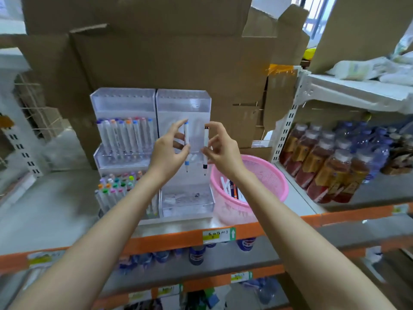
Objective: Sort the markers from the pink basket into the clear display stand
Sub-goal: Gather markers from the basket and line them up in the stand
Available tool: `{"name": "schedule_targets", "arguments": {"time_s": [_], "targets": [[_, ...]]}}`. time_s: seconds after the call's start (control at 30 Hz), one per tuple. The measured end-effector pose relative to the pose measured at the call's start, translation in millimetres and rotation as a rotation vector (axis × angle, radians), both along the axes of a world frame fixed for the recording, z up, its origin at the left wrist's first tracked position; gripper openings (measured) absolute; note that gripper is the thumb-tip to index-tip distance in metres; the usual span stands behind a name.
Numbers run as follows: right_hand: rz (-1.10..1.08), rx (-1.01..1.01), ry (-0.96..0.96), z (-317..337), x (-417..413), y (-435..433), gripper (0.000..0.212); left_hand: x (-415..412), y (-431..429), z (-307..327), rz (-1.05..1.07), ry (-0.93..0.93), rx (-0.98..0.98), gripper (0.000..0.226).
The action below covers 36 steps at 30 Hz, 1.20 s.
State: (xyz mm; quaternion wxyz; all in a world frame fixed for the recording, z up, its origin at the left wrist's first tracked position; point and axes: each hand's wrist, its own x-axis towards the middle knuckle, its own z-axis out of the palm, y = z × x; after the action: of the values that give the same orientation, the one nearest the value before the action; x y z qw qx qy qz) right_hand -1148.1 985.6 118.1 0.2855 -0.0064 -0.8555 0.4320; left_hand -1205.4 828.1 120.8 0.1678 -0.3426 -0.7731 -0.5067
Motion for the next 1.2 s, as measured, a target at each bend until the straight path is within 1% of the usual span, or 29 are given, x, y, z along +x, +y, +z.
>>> {"name": "schedule_targets", "arguments": {"time_s": [0.23,0.5,0.67,0.93,1.2], "targets": [[0.099,0.093,-0.015,17.4,-38.4,-69.7,0.052,-26.9,-65.2,11.8,0.064,0.025,0.023,0.054],[0.094,0.051,0.039,32.7,-77.4,-116.0,0.049,-55.3,-112.1,27.2,0.084,0.036,0.054,0.053],[0.039,0.038,0.074,37.4,-94.2,-116.3,0.047,-72.2,-113.2,43.8,0.001,0.042,0.044,0.053],[-0.050,0.041,0.137,35.1,-113.1,-111.5,0.048,-93.9,-91.7,51.7,-0.047,0.073,0.048,0.056],[-0.081,0.031,0.203,29.1,-131.4,-104.6,0.047,-108.7,-85.9,44.8,0.027,0.180,-0.048,0.056]]}}
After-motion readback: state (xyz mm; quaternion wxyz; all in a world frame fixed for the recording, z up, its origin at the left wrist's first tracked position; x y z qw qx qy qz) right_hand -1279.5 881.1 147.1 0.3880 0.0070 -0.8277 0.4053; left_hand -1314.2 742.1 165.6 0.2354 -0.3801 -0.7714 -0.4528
